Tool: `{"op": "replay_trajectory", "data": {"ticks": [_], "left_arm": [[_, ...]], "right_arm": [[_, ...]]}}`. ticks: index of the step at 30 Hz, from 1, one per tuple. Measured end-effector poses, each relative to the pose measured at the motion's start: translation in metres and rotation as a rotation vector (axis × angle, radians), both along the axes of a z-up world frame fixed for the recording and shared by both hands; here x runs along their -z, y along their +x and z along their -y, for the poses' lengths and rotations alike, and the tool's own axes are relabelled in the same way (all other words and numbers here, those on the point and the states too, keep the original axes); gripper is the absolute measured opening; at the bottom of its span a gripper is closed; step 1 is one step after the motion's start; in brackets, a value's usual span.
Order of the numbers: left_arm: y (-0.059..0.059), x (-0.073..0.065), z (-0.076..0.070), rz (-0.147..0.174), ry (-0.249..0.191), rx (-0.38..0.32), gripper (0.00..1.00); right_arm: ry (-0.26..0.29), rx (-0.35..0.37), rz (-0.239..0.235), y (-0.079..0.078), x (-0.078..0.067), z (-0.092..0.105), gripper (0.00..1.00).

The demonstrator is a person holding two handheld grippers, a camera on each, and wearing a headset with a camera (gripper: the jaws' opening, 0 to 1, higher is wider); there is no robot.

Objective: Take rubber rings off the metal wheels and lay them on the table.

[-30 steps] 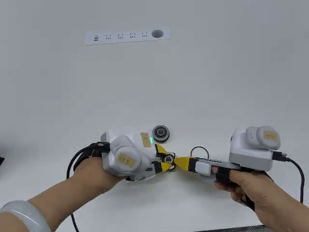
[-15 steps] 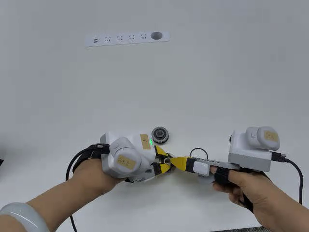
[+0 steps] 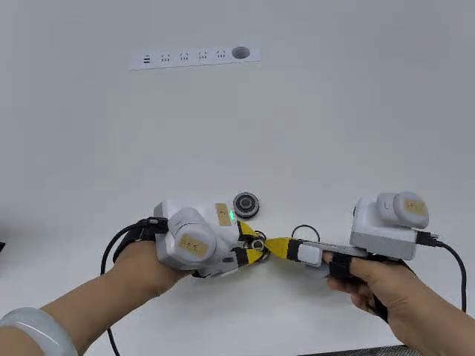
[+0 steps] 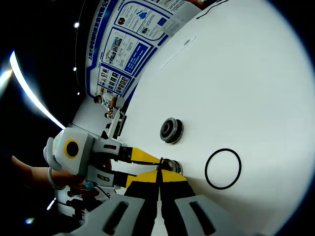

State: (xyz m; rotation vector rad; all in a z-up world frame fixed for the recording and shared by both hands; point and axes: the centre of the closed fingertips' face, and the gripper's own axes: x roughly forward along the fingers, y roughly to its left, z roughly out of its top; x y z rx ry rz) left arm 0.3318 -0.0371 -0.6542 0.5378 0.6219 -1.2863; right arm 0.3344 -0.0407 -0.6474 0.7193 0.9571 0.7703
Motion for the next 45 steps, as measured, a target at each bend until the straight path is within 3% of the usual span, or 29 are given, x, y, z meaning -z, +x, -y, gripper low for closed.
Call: {"op": "replay_trajectory", "data": {"ticks": [18, 45], "left_arm": [[-0.001, -0.010, -0.005, 0.019, -0.046, -0.039, 0.24], [0.000, -0.003, -0.031, 0.020, -0.038, -0.112, 0.47]], "right_arm": [[-0.005, 0.001, -0.005, -0.001, 0.002, 0.001, 0.02], [0.036, -0.001, 0.005, -0.008, -0.015, -0.005, 0.02]]}}
